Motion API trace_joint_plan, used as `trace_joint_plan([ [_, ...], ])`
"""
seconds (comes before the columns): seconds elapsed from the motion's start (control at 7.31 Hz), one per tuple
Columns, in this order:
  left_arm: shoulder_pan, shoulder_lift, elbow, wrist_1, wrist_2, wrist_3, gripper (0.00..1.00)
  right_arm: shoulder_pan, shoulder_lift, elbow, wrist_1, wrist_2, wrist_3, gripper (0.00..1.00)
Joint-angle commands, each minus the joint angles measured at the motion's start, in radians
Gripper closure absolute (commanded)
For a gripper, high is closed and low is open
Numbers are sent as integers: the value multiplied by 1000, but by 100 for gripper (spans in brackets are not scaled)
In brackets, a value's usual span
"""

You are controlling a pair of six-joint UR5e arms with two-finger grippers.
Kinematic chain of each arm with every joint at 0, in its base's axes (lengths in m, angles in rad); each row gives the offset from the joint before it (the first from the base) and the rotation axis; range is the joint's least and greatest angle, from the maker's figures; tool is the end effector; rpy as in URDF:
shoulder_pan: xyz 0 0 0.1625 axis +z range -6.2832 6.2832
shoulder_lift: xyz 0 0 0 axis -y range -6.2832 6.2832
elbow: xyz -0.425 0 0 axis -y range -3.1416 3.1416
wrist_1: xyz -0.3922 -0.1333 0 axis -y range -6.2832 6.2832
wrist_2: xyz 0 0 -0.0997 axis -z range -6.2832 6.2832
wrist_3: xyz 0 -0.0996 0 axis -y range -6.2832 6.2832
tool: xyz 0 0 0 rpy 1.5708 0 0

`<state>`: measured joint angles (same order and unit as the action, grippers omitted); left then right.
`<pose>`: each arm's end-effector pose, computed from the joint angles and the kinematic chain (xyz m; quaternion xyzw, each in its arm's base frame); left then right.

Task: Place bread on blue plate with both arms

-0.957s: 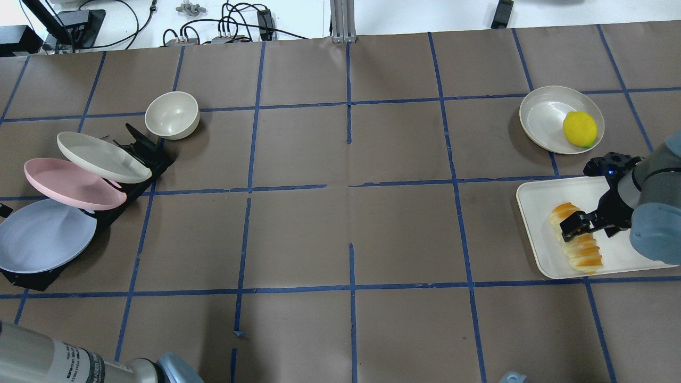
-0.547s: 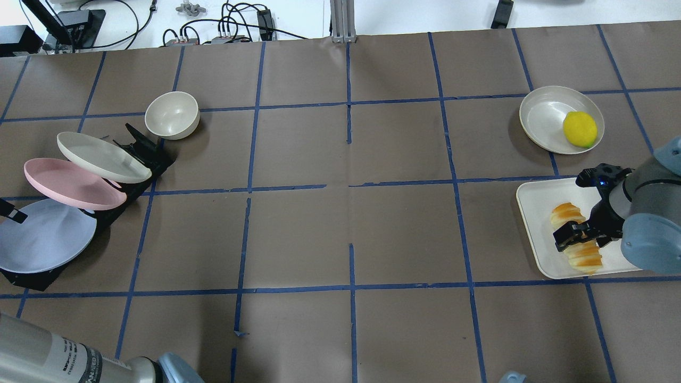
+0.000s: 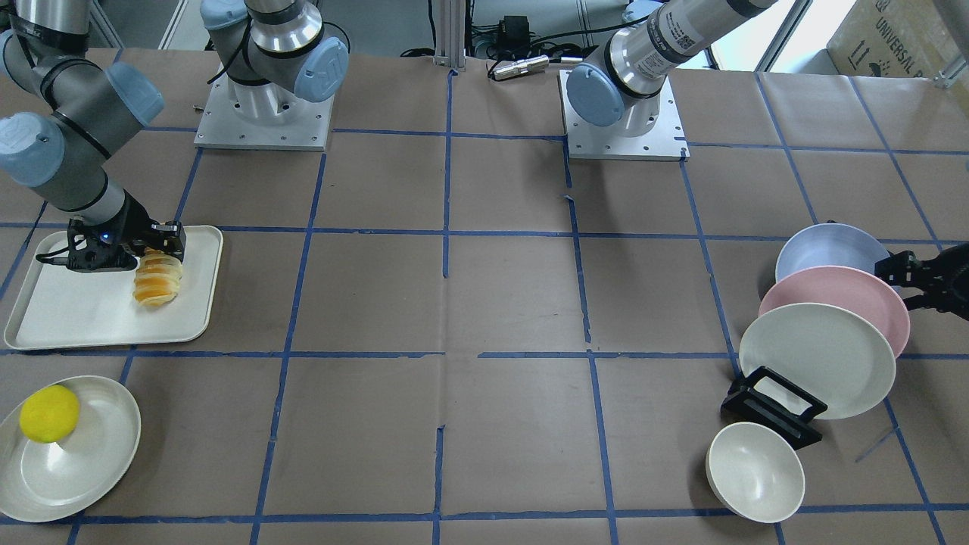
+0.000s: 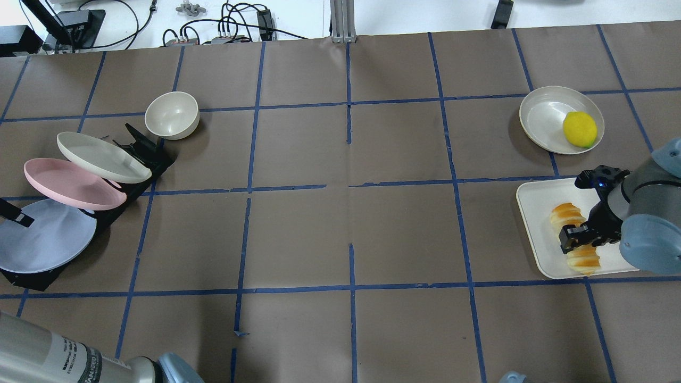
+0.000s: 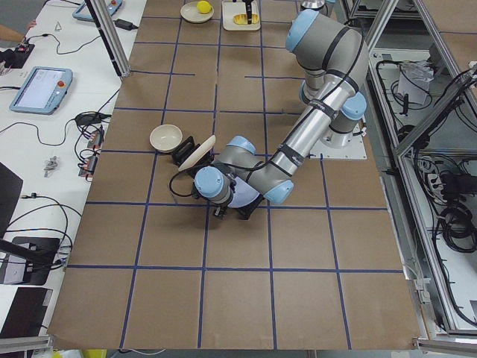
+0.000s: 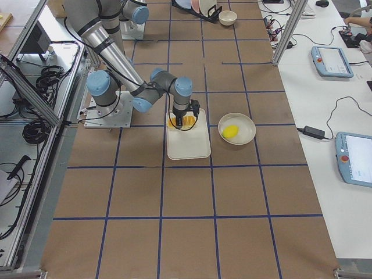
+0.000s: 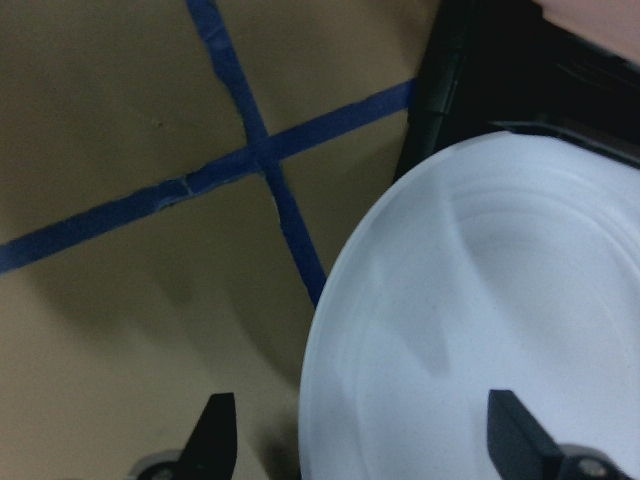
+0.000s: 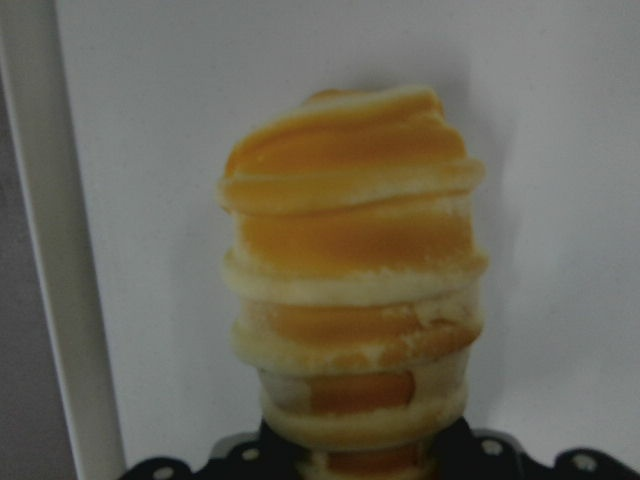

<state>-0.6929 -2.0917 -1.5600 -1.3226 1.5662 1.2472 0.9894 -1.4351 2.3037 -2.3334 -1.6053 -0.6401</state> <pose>0.3949 -0.5017 0.2176 -0.1817 -0.9746 -0.0616 0.1152 -0.1108 -0.4051 0.1746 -0.0302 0.9980 0.0533 0.0163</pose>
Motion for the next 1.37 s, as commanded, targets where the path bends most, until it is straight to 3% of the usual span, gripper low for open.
trace_joint_plan([
  [0.0,1,-1,11,3,9,-2,81,0,-13,-3,0,-1,0,92],
  [0.41,1,1,21,3,6,8,97,5,-72,-58,17,-1,-6,91],
  [0.68,-2,36,26,-9,9,6,98,27,-155,-116,88,16,0,91],
  [0.82,6,85,25,-32,11,8,98,63,-172,-169,129,16,26,91],
  [1.23,7,240,23,-189,38,6,98,200,-186,-476,410,-34,170,90],
])
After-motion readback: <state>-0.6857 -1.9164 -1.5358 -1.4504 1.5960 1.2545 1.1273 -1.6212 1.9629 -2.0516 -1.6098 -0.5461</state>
